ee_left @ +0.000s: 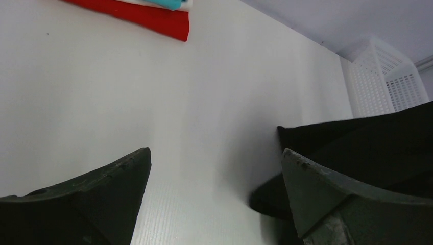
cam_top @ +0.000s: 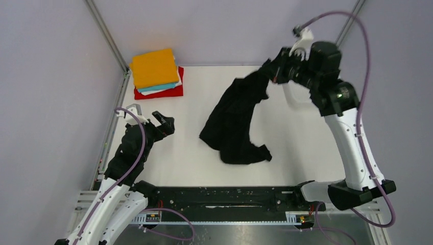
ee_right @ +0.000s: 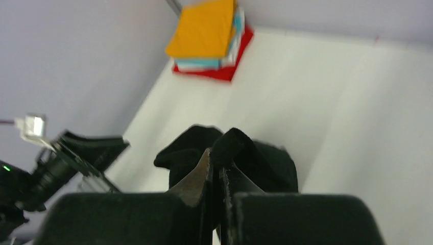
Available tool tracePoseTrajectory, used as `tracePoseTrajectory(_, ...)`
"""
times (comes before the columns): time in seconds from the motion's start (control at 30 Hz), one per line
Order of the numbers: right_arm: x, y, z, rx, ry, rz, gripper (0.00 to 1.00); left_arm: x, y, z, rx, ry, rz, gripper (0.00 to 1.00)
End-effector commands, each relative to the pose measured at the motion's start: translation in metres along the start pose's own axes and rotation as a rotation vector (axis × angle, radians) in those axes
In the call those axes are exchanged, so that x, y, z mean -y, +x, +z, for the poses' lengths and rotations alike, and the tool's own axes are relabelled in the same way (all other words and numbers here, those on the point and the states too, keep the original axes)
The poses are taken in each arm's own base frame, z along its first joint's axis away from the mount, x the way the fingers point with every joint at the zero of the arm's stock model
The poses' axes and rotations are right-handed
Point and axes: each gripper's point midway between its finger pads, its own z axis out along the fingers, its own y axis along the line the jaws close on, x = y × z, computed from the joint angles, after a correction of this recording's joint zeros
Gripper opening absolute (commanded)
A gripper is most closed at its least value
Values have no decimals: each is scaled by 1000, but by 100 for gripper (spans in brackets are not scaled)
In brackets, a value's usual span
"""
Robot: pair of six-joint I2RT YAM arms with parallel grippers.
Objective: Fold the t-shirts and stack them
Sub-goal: Move the tshirt to the center of the board, then flatten out the tshirt
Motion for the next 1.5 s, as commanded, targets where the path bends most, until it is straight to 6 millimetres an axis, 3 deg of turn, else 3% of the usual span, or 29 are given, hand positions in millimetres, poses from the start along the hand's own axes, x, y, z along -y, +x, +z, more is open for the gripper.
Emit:
tracePoseTrajectory(0.0,22,96,20,-120,-4,98,0,8,-4,5,-1,13,-15,99)
tracePoseTrajectory(0.07,49,167,31,-196,39,187,3,10,1,10,-30,16,-15,99)
tracePoseTrajectory(0.13,75,234,36,-287,92,264,20,12,8,16,-63,13,-15,99)
tracePoseTrajectory(0.2,104,292,33,-392,199,301,59,14,16,24,-103,2,-15,99)
tracePoseTrajectory(0.23,120,310,27,-430,283,304,79,13,23,28,-132,-10,-15,99)
tracePoseTrajectory(0.27,134,324,19,-464,359,299,90,12,29,33,-162,-24,-16,99)
tracePoseTrajectory(0.33,151,328,1,-469,474,264,99,11,46,44,-236,-49,-11,99)
tracePoseTrajectory(0.4,160,322,-14,-416,543,240,100,10,62,53,-291,-60,-16,99)
tracePoseTrajectory(0.53,157,314,-36,-334,547,233,99,7,95,70,-399,-84,-28,99)
tracePoseTrajectory(0.67,147,333,-52,-370,497,240,100,-2,125,86,-493,-142,-28,99)
tracePoseTrajectory(0.87,103,365,-46,-450,295,200,100,-5,166,103,-620,-167,-43,92)
tracePoseTrajectory(1.07,83,389,-22,-516,240,61,100,1,216,110,-740,-161,-31,82)
tracePoseTrajectory(1.2,75,399,1,-542,206,20,98,7,237,118,-790,-169,1,73)
tracePoseTrajectory(1.3,74,412,13,-590,200,-12,94,20,249,121,-834,-136,10,55)
tracePoseTrajectory(1.33,77,417,16,-606,213,-22,93,24,251,122,-842,-127,15,46)
tracePoseTrajectory(1.4,82,427,20,-644,229,-38,89,31,255,121,-857,-105,32,10)
tracePoseTrajectory(1.43,83,431,21,-662,234,-38,84,34,255,120,-857,-96,36,0)
tracePoseTrajectory(1.47,83,435,22,-678,235,-38,74,35,254,119,-851,-92,40,0)
